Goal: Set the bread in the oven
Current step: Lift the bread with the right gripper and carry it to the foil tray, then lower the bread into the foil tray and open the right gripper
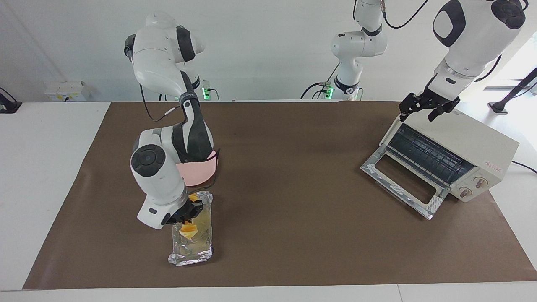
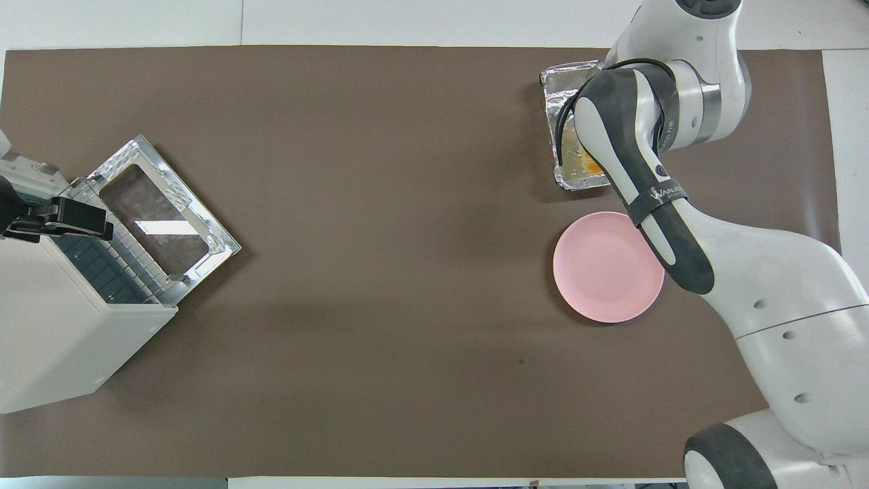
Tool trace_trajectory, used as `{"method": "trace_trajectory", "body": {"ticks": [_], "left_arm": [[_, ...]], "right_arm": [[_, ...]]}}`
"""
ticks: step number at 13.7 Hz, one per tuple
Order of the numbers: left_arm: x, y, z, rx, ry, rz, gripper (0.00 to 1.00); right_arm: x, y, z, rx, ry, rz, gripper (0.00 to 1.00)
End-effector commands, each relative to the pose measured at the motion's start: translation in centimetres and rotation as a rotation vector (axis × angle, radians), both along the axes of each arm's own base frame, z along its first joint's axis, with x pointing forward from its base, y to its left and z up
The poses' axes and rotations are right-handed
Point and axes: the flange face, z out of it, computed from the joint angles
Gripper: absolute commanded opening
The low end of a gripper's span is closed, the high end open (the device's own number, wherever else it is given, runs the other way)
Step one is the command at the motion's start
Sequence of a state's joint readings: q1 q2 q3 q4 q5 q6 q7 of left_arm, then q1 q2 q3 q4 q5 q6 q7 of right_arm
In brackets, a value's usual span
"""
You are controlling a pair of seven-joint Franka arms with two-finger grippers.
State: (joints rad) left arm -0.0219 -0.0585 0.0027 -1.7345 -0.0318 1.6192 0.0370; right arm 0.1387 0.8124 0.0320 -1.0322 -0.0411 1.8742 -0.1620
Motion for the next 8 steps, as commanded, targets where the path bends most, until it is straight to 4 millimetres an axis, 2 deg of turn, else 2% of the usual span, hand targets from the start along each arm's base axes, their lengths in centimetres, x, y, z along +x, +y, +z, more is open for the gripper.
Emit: {"method": "trace_trajectory", "body": {"ticks": [1, 4, 6, 7, 8], "left_arm": [[-0.5, 0.2, 0.5, -0.015, -0.009, -0.004, 1.00], [-0.5, 0.2, 0.5, -0.015, -0.009, -0.004, 1.00], [-0.5, 0.2, 0.5, -0.015, -0.009, -0.004, 1.00], [-0.5, 0.2, 0.5, -0.015, -0.009, -0.004, 1.00], [-0.5, 0.2, 0.5, -0.015, -0.009, -0.004, 1.00]], "right_arm": [[1.0, -0.2, -1.8, 0.004, -0.010, 0.053, 0.00], [1.1, -0.2, -3.4, 0.028, -0.052, 0.086, 0.00], [0.6, 0.9, -4.1, 0.029, -0.055, 0.100, 0.00], [0.4, 1.1, -4.5, 0.027, -0.051, 0.104, 0.26], [0.4, 1.1, -4.4, 0.028, -0.049, 0.102, 0.86]]}}
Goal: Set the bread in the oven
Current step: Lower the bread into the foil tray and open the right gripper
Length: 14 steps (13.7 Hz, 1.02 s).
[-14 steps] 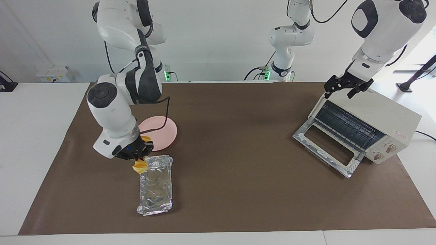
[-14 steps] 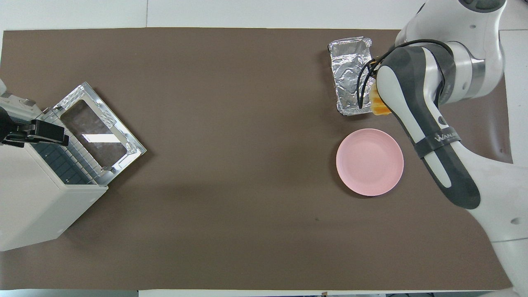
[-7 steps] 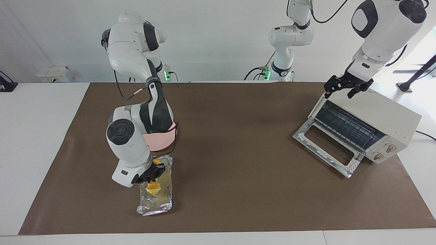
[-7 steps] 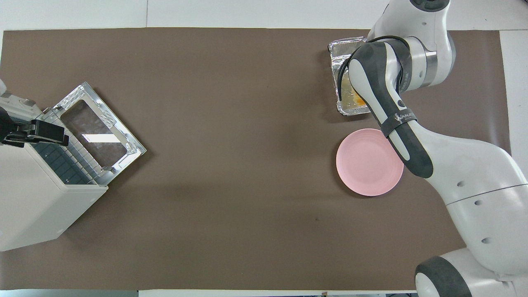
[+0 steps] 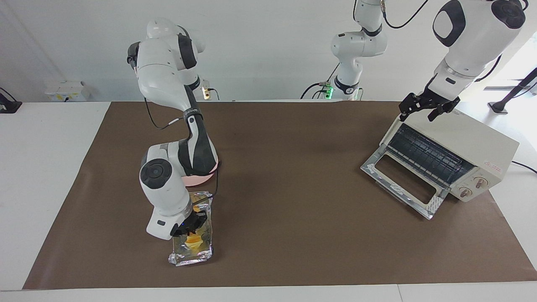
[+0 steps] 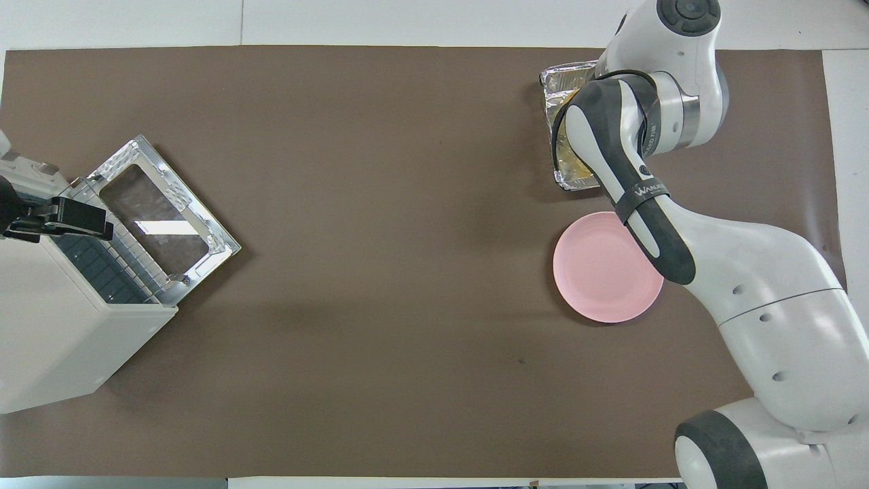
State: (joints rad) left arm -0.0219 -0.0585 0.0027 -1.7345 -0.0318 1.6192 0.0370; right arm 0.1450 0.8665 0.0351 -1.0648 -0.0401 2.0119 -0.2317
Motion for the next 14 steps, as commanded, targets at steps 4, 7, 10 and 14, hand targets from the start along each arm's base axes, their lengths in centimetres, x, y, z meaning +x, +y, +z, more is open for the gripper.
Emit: {"method": "trace_trajectory", "body": {"ticks": [4, 7, 10, 14], "left_arm": [[-0.5, 0.2, 0.5, -0.015, -0.009, -0.004, 1.00], [-0.5, 0.2, 0.5, -0.015, -0.009, -0.004, 1.00], [-0.5, 0.2, 0.5, -0.015, -0.009, -0.004, 1.00], [-0.5, 0.2, 0.5, -0.015, -0.009, -0.004, 1.00]], "right_arm": [[-1.1, 0.8, 0.7, -0.009, 0.051, 0.026, 1.00], [-0.5, -1.3, 2.2, -0.014, 0.027, -0.035, 1.00], [-0.2, -3.4, 2.5, -0.037, 0.016, -0.088, 1.00], [0.0, -6.2, 3.7, -0.054, 0.003, -0.122, 1.00]]}}
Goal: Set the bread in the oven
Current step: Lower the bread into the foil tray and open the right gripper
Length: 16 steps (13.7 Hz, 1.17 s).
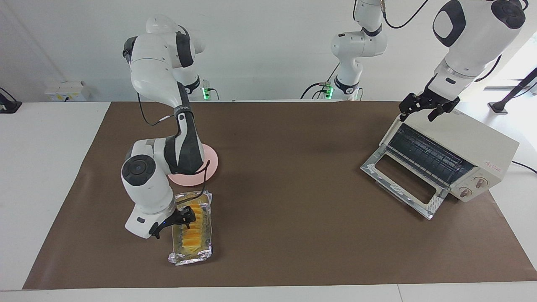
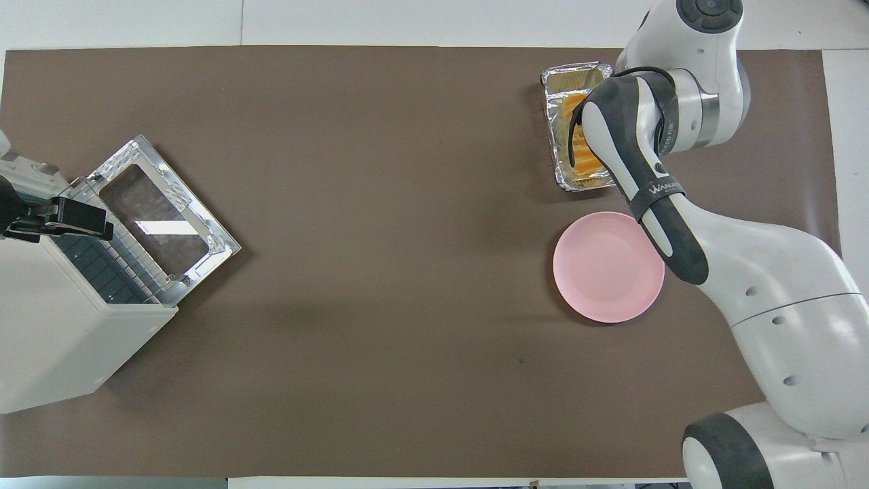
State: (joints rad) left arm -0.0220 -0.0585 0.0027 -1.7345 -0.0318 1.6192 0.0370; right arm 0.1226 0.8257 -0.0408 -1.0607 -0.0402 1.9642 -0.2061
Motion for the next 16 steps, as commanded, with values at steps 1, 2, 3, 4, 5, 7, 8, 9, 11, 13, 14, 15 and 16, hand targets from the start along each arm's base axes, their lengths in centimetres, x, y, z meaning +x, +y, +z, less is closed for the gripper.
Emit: {"method": "trace_trajectory", "body": {"ticks": [1, 2, 3, 4, 5, 7, 8, 9, 11, 13, 14, 15, 16], "left_arm": [[-0.5, 0.2, 0.5, -0.015, -0.009, -0.004, 1.00], [-0.5, 0.2, 0.5, -0.015, -0.009, -0.004, 1.00], [-0.5, 0.2, 0.5, -0.015, -0.009, -0.004, 1.00], [-0.5, 0.2, 0.5, -0.015, -0.009, -0.004, 1.00], [-0.5, 0.2, 0.5, -0.015, -0.009, -0.004, 1.00], [-0.5, 0.2, 0.5, -0.015, -0.008, -0.004, 1.00], [-0.5, 0.2, 0.5, -0.015, -0.009, -0.004, 1.00], [-0.5, 0.2, 0.5, -0.015, -0.009, -0.004, 1.00], [-0.5, 0.2, 0.5, -0.015, -0.009, -0.004, 1.00], [-0.5, 0.2, 0.5, -0.015, -0.009, -0.004, 1.00], [-0.5, 0.2, 0.5, -0.015, -0.009, -0.004, 1.00], [-0.5, 0.2, 0.5, -0.015, -0.009, -0.004, 1.00], [-0.5, 0.2, 0.5, -0.015, -0.009, -0.004, 1.00]], "right_arm": [[-0.3, -0.1, 1.0, 0.010, 0.003, -0.021, 0.99], [-0.4, -0.3, 0.8, 0.017, 0.006, -0.028, 0.97], [-0.4, -0.4, 0.7, 0.021, 0.005, -0.038, 0.96], [-0.4, -1.0, 0.2, 0.022, 0.011, -0.064, 0.95], [-0.6, -1.3, -0.5, 0.019, 0.015, -0.069, 0.94], [-0.9, -2.1, -1.6, 0.026, -0.009, -0.082, 0.92], [-1.0, -2.0, -2.2, 0.033, -0.023, -0.101, 0.92], [-1.2, -1.9, -2.6, 0.033, -0.024, -0.114, 0.91], [-1.2, -1.9, -2.7, 0.032, -0.027, -0.112, 0.72], [-1.3, -1.8, -2.6, 0.036, -0.030, -0.112, 0.00], [-1.3, -1.5, -2.5, 0.044, -0.034, -0.121, 0.00], [-1.3, -1.2, -2.5, 0.064, -0.042, -0.132, 0.00], [-1.2, -0.9, -2.5, 0.087, -0.044, -0.140, 0.00]]}}
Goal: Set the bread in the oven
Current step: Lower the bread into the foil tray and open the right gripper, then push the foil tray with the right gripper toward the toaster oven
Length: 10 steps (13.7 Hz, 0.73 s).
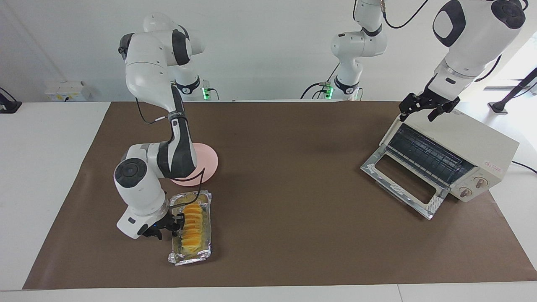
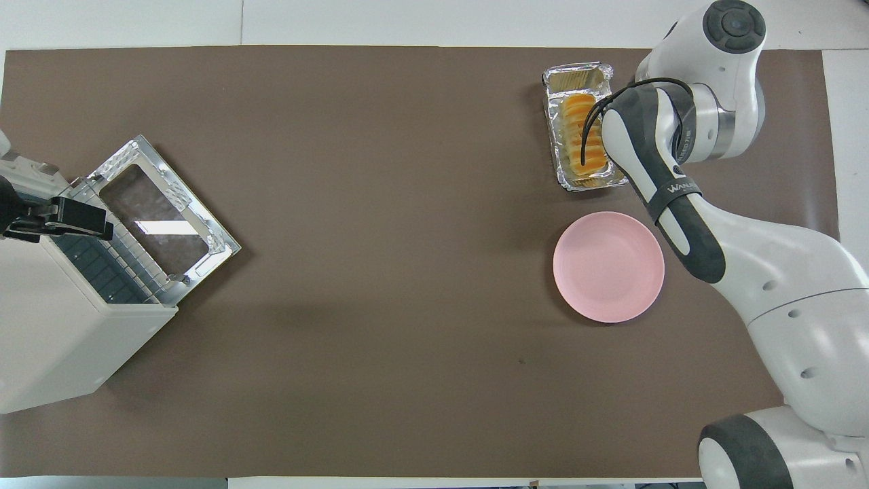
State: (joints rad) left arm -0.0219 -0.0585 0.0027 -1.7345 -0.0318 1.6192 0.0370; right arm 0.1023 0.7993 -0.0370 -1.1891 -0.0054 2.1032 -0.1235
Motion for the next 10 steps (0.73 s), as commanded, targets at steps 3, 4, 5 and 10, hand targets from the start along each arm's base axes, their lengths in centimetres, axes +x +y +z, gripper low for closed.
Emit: {"method": "trace_trajectory", "body": {"ticks": [3, 4, 5, 10], "left_arm": [[-0.5, 0.2, 0.5, -0.015, -0.009, -0.004, 1.00], [-0.5, 0.2, 0.5, -0.015, -0.009, -0.004, 1.00], [-0.5, 0.2, 0.5, -0.015, -0.009, -0.004, 1.00], [-0.5, 0.2, 0.5, -0.015, -0.009, -0.004, 1.00]], "right_arm": [[-0.7, 0.7, 0.5, 0.044, -0.010, -0.030, 0.00], [-0.7, 0.7, 0.6, 0.044, -0.007, -0.030, 0.00], [-0.7, 0.8, 0.8, 0.045, -0.002, -0.028, 0.00], [-2.7, 4.7, 6.3, 0.105, 0.080, -0.038, 0.00]]}}
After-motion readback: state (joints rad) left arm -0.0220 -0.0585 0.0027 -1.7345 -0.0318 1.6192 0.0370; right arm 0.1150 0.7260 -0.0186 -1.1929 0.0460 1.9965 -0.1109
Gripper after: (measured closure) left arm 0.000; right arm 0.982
